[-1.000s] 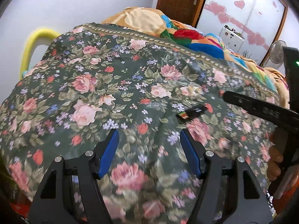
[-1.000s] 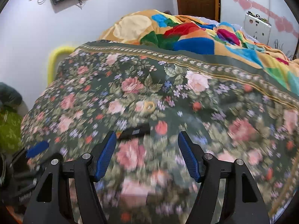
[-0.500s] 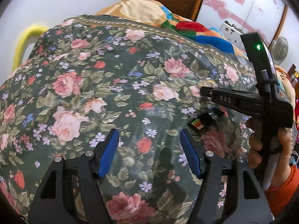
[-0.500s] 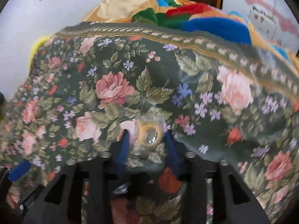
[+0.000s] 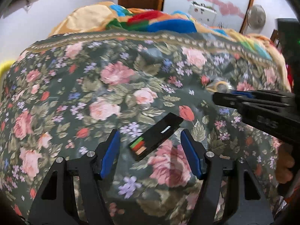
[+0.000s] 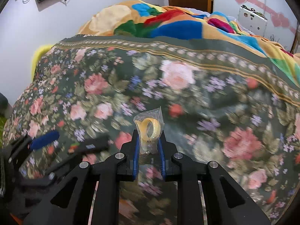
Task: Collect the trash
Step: 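Grasp the black lighter with the left tool while the right tool grasps the clear bag, then carry the lighter in the left tool and the bag in the right tool to the wastebasket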
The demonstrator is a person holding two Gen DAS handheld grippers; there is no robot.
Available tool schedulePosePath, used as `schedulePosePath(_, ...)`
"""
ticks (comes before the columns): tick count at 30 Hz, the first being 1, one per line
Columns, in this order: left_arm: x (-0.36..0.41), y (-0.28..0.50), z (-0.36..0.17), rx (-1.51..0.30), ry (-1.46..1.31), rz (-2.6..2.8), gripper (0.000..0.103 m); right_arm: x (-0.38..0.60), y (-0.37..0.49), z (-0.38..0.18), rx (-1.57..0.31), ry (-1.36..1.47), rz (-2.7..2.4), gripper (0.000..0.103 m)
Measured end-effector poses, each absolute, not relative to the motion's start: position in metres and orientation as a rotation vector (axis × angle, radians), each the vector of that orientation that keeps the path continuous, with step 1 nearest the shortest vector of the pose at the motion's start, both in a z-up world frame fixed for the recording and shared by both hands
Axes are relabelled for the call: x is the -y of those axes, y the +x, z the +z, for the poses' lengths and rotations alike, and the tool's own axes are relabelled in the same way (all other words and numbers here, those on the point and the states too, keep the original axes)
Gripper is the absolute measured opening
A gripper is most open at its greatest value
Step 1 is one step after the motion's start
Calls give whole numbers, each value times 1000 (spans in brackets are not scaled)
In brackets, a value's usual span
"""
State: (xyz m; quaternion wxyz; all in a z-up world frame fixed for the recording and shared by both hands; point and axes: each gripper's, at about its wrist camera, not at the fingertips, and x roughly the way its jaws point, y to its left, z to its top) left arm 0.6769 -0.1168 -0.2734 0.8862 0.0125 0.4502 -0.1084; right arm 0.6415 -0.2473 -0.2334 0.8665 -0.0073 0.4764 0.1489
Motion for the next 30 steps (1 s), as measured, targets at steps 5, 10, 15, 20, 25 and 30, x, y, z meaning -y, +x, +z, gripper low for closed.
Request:
schedulePosePath(5,127,685,-284,-978,77,-205,46,256,638,-241,-1026,8,305,16)
schedulePosePath(10,118,680,-283,-1001,17,-160,13,251,629,-243,-1026,-24,293,16)
schedulePosePath(15,102,661,-276,-1032,-98,-155,12,247,614,-231,-1020,-3,315,16)
schedulePosePath(20,100,630,-248,-1007,-126,-150,12,241,592,-208,-1000,-19,335,16)
schedulePosePath(25,101,590,-201,-951,-108,-140,12,233,564,-175,-975,-31,356,16)
schedulePosePath(30,93,543,-149,-891,-100,-116,12,224,533,-138,-935,-36,379,16)
